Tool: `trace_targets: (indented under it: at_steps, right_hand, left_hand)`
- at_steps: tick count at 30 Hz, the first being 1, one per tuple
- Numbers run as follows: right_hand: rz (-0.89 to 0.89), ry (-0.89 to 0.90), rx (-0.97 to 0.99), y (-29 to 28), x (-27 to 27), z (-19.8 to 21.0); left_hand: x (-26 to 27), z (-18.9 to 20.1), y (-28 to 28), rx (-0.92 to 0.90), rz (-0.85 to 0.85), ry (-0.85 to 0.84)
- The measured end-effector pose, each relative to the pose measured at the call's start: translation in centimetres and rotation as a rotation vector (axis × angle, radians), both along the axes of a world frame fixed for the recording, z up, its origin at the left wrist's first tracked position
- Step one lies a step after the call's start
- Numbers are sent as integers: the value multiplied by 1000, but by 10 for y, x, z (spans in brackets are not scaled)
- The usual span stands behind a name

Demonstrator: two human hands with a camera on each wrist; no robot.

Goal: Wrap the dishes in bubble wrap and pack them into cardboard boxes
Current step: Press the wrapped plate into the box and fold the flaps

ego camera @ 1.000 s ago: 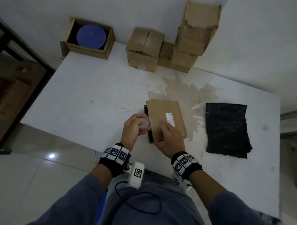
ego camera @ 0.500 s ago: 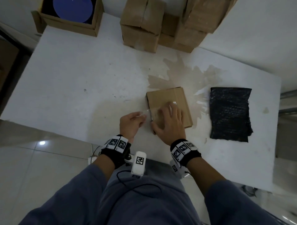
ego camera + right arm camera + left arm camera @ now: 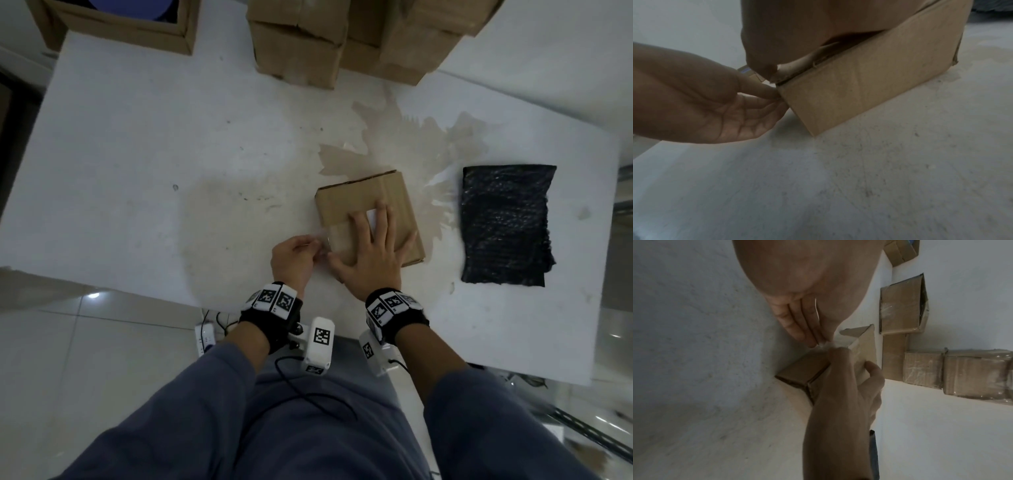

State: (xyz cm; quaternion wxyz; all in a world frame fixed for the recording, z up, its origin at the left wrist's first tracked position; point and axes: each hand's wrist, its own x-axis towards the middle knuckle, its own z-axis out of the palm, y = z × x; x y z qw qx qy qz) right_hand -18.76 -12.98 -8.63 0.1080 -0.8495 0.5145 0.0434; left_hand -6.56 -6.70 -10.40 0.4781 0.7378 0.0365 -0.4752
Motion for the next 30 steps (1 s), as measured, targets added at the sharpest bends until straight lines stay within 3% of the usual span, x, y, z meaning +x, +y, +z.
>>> trace_targets:
  at_steps: [4,8,12,18,22,27,30]
  right_hand:
    - [-13,0,-6,1,1,0]
    - [-16,8,-9,0,1,0]
    - [-20,2,-9,0,3,1]
    - [-14,-1,-56,2,3,-1]
    - [-9,-4,-60,4,2,-3]
    - [14,1,-33,1,2,-1]
    - [59,-54,-31,-6,-4,0]
  left_hand:
    - [-5,0,-8,23,-59,-34]
    - [-7,2,-9,89,-108,-176]
    - [-5,7,-14,22,-192,-279]
    - [5,10,-24,24,-179,27]
    - [4,18,-23,37,-413,-124]
    - [0,35,-22,-40,-526,-324]
    - [1,39,-21,-33,-572,-340]
